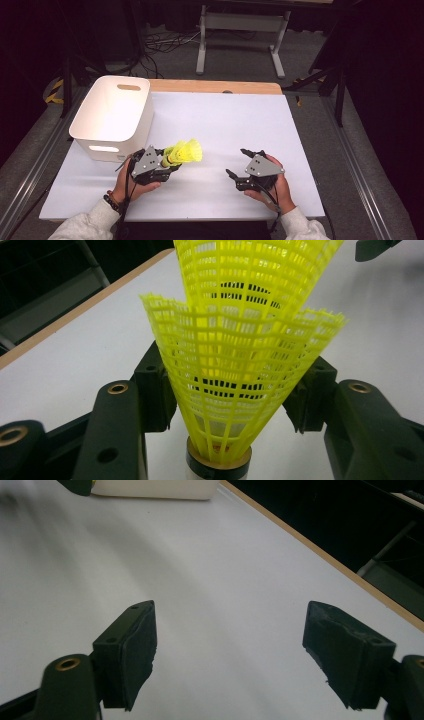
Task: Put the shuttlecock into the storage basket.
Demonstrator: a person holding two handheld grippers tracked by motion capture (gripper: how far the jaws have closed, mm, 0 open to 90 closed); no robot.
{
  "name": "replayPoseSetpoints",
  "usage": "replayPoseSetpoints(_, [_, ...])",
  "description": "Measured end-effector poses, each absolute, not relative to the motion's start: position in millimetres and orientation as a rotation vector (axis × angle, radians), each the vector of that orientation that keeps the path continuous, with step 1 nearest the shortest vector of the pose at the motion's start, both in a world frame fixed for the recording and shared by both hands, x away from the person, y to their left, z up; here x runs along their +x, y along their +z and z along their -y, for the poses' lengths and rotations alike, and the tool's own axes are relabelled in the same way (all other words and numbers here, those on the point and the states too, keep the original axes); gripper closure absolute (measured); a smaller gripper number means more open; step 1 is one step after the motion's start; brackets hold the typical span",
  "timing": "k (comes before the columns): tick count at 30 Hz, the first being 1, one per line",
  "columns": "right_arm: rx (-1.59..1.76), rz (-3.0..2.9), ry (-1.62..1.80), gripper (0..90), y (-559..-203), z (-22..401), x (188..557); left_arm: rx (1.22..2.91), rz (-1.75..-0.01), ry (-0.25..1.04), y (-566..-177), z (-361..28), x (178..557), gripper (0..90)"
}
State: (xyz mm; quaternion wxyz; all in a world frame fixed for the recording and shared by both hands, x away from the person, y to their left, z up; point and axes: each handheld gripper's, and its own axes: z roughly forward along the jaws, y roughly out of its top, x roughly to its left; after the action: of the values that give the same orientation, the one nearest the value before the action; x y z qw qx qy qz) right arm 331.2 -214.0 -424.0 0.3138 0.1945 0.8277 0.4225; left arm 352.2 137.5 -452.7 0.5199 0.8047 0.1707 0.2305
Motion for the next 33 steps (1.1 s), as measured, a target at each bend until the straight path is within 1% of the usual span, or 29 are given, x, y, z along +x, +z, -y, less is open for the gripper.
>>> replayPoseSetpoints(7, [0.533, -2.159, 1.160, 21.2, -432, 221, 327, 1.912, -0.411, 0.555, -449, -142, 351, 46.6])
replayPoseSetpoints(13, [0.531, -2.183, 1.164, 21.2, -440, 223, 331, 1.894, -0.414, 0.561, -444, -147, 350, 46.7])
replayPoseSetpoints(20, [0.555, -2.159, 1.187, 21.1, -439, 227, 334, 1.872, -0.440, 0.574, -440, -157, 348, 46.7])
replayPoseSetpoints(33, [0.555, -2.155, 1.191, 20.5, -439, 225, 334, 1.810, -0.491, 0.610, -425, -188, 349, 46.7])
